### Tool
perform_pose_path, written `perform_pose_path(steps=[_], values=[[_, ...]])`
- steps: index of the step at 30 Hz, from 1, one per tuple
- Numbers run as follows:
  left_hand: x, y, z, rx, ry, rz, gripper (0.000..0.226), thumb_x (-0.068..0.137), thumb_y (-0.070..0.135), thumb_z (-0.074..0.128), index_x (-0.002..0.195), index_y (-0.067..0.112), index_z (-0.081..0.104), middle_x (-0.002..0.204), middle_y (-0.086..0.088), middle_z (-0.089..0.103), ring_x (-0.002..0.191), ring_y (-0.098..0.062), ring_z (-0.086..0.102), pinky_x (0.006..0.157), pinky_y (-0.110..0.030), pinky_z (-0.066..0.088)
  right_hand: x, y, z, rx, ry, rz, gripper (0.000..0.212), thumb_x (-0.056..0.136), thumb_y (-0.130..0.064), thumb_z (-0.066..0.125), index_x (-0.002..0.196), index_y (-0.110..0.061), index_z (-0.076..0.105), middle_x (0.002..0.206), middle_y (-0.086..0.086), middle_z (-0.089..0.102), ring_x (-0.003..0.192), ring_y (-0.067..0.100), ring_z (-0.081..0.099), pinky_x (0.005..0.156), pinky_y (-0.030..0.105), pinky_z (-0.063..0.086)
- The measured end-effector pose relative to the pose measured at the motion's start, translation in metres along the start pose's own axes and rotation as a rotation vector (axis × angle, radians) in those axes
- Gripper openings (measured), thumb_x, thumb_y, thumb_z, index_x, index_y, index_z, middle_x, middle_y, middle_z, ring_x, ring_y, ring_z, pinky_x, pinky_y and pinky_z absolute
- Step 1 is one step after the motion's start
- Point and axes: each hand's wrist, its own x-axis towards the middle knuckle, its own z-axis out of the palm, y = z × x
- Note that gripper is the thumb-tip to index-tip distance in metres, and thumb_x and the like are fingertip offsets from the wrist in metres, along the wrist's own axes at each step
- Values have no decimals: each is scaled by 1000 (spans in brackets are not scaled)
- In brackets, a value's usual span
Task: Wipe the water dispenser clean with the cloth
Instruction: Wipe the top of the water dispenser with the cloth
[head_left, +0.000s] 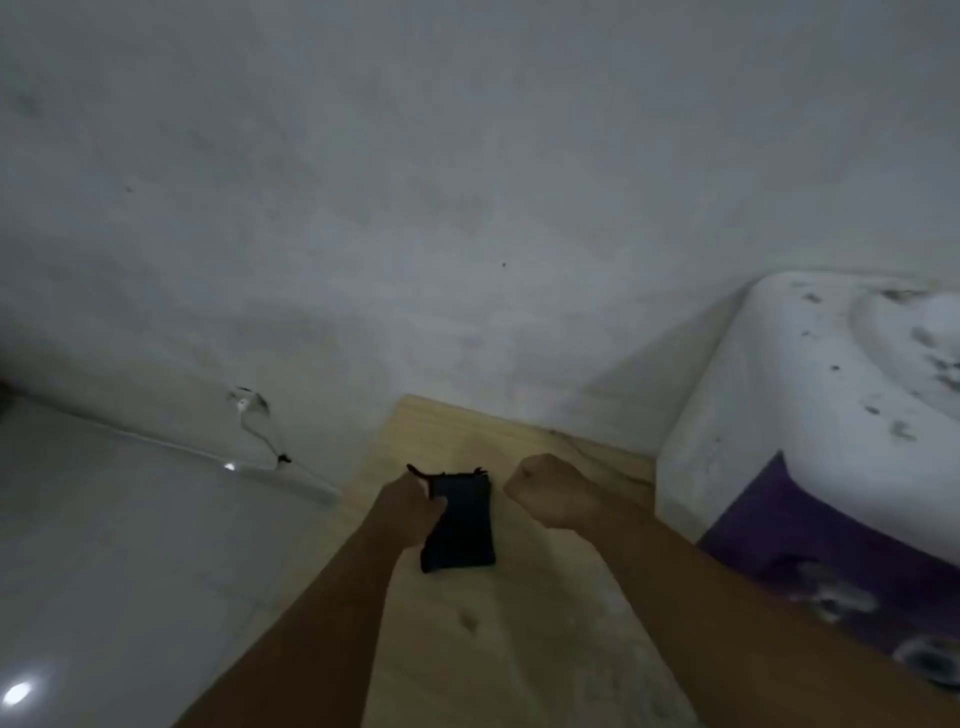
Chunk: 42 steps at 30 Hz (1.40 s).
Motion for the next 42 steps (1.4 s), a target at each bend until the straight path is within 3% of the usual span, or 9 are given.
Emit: perform_pose_path(steps=[2,5,10,15,18,21,25,32,42], values=[[12,-9,14,-49,-39,-81,39,98,36,54,117,3,49,107,-10,56,94,-20,56,78,-26,42,17,7,16,74,-13,72,27,94,-18,45,69,-8,44,70,7,45,61,21,45,57,27,33],[26,-20,34,-133,-12,-160,73,87,49,65,133,-1,38,127,-15,51,109,-28,57,81,-33,51,32,16,37,121,-47,174,27,95,-20,46,71,-9,45,74,5,47,71,22,48,62,28,38],[41,-22,52,-247,30,-209,71,77,38,79,123,1,39,111,-13,59,96,-29,63,72,-37,53,52,21,57,136,-74,247,26,95,-15,47,71,-8,49,74,5,49,66,20,48,58,25,35],[54,-18,49,-159,-22,-93,18,85,22,68,74,11,59,66,-2,52,59,-13,51,62,-29,45,66,19,70,325,-13,305,14,90,-15,54,79,-6,57,79,12,55,73,23,54,62,28,39],[55,-12,47,-226,-28,-53,14,86,25,67,86,11,64,75,-2,55,67,-16,54,65,-28,42,66,18,76,516,-36,371,14,86,-16,61,81,-3,62,81,12,60,73,23,60,58,29,44],[43,-4,41,-399,-29,-76,16,84,27,67,89,15,57,85,-6,60,81,-25,61,70,-35,48,59,15,78,777,-72,416,19,87,-14,66,99,-1,68,96,14,71,84,27,70,76,39,60],[22,12,19,-652,-21,-4,12,87,16,64,94,8,59,88,-9,65,77,-23,64,68,-36,51,43,5,68,919,-58,407,18,89,-14,62,101,-2,68,86,13,67,69,22,58,61,33,44],[-35,68,-27,-1006,86,90,13,91,28,66,103,22,63,104,-3,70,91,-24,69,78,-43,58,-17,-3,18,987,85,207,41,88,-45,61,112,-12,62,86,1,50,69,16,41,58,29,34],[-128,184,-52,-1304,55,302,34,101,36,45,114,14,67,112,-11,70,102,-29,68,86,-48,56,-150,-1,-84,1141,324,-268,36,90,-39,64,118,-16,63,106,4,73,96,21,71,87,40,57]])
